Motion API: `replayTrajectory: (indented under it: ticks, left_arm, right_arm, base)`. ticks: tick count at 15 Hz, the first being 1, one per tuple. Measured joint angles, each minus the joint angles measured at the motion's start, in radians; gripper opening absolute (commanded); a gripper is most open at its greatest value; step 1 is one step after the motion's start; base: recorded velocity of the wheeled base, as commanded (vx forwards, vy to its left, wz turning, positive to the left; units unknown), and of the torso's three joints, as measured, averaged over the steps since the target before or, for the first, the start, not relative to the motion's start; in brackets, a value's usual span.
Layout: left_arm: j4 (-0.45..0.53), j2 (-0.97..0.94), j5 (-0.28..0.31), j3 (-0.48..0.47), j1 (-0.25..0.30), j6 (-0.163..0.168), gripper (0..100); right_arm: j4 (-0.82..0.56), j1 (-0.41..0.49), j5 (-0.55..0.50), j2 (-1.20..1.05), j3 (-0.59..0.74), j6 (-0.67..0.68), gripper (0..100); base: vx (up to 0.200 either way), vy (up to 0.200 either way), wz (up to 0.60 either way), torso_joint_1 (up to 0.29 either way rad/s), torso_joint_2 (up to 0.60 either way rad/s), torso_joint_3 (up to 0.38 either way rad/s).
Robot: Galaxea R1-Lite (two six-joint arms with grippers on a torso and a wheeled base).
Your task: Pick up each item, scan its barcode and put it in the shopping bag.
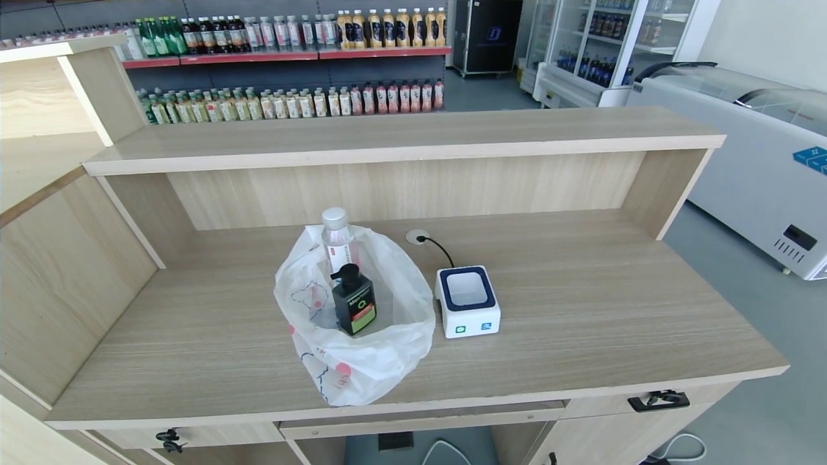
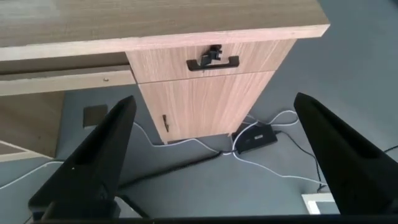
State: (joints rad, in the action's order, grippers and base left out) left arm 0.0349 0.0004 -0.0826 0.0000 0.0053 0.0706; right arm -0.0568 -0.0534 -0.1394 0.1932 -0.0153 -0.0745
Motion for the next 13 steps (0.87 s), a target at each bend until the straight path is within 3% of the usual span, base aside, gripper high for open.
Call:
replayTrajectory:
  ticks: [13]
  left_arm:
    - [0.0, 0.0, 0.0, 0.0, 0.0, 0.0, 100]
  right_arm:
    - [-0.023, -0.023, -0.003, -0.11, 0.0, 0.019, 100]
  base:
    - [0.0, 0.0, 0.0, 0.0, 0.0, 0.0]
